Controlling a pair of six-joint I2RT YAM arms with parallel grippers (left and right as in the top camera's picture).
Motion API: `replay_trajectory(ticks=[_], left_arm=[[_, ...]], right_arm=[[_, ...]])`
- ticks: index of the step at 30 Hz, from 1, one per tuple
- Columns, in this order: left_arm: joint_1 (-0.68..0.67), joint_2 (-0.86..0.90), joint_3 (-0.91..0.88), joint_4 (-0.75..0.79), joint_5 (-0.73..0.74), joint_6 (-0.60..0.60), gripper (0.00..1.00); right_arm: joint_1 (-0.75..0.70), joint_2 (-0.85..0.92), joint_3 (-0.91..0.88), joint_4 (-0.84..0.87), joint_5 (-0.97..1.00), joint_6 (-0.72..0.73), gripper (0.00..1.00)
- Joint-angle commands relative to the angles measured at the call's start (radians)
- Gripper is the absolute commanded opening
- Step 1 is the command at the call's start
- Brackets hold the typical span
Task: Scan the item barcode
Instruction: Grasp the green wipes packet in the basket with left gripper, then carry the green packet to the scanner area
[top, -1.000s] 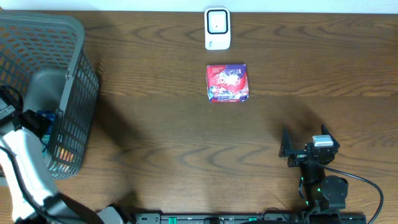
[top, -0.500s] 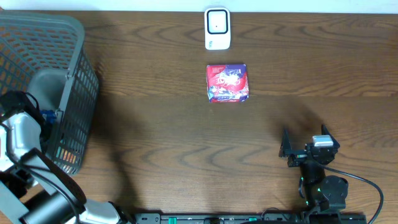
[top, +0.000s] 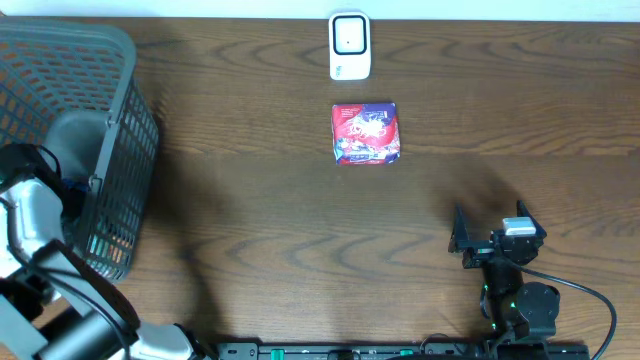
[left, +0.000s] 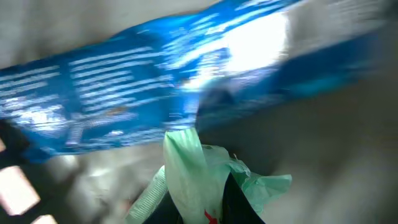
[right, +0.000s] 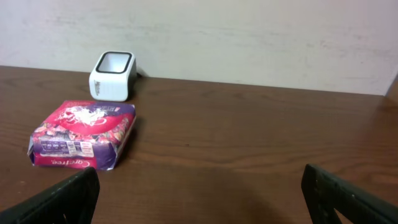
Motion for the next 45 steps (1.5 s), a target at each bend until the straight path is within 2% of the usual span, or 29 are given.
replay_trajectory(ticks=[1, 5, 10, 14, 17, 21, 26, 31, 36, 40, 45], left_arm=[[0.0, -0.128, 0.075, 0.04, 0.219, -0.006, 0.07], [0.0, -0.261, 0.1, 0.145, 0.332, -0.035, 0.07], [0.0, -0.455, 0.1, 0.304, 0.334, -0.16, 0.07], [-0.021, -0.604, 0.1, 0.37, 0.342, -0.28, 0.07], [-0.097, -0.673, 0.1, 0.415, 0.399, -0.356, 0.07], [-0.304, -0.691, 0.1, 0.455, 0.449, -0.379, 0.08], [-0.587, -0.608, 0.097, 0.433, 0.364, -0.299, 0.07], [-0.778, -0.47, 0.097, 0.388, 0.241, -0.17, 0.07], [-0.914, -0.294, 0.097, 0.385, 0.098, -0.166, 0.07], [-1.017, -0.107, 0.097, 0.407, -0.101, -0.166, 0.07], [-1.088, 0.075, 0.097, 0.473, -0.146, -0.201, 0.07]], right_arm=[[-0.006, -0.005, -0.002, -0.005, 0.005, -0.012, 0.99], [-0.006, -0.005, -0.002, -0.005, 0.005, -0.012, 0.99], [-0.006, -0.005, -0.002, -0.005, 0.005, -0.012, 0.99], [-0.006, -0.002, -0.002, -0.005, 0.005, -0.012, 0.99], [-0.006, -0.002, -0.002, -0.005, 0.005, -0.012, 0.99], [-0.006, -0.002, -0.002, -0.005, 0.005, -0.012, 0.99], [-0.006, -0.001, -0.002, -0.005, 0.004, -0.012, 0.99], [-0.006, -0.001, -0.002, -0.005, 0.005, -0.012, 0.99], [-0.006, -0.001, -0.002, -0.005, 0.005, -0.012, 0.99], [-0.006, -0.001, -0.002, -0.005, 0.005, -0.012, 0.99], [-0.007, -0.001, -0.002, -0.005, 0.005, -0.012, 0.99]])
